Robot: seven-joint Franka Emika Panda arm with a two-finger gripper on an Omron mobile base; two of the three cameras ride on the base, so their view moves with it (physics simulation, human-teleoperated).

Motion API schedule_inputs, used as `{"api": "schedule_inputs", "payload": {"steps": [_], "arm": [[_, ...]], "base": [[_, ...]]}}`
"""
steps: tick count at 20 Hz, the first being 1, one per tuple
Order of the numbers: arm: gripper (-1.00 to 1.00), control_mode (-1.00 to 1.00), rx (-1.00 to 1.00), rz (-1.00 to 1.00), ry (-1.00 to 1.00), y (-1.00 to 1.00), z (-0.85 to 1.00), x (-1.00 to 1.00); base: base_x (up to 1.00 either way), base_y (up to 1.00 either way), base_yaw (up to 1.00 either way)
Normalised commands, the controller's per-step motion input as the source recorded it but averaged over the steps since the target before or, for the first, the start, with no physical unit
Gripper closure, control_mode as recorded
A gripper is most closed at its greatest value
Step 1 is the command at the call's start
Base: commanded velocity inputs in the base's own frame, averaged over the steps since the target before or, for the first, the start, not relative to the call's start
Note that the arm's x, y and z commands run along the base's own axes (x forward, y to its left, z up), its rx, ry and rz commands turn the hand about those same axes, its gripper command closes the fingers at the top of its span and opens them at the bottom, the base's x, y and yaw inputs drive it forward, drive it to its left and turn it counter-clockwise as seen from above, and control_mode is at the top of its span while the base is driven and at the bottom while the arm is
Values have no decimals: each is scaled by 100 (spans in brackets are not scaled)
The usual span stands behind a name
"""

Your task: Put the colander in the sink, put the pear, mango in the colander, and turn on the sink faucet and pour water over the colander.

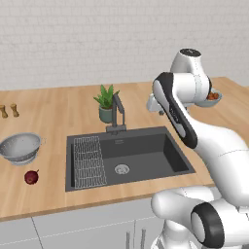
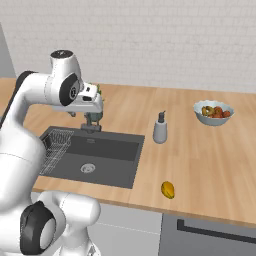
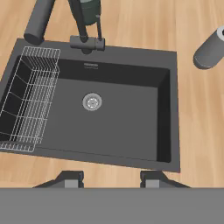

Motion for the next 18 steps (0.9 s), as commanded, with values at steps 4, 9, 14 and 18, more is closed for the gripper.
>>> {"api": "schedule_inputs", "payload": {"steps": [4,9,14,18], "arm": [[-100,-100,0,1,-3,0,0,-19],[-100,-100,0,8,-14,17,-7,-61],[-100,-100,12,-1,-4,38,-9,-59],[-100,-100,16,-7,0,47,-10,-32]], "base": [[0,0,0],[0,0,0],[0,0,0],[0,0,0]]}}
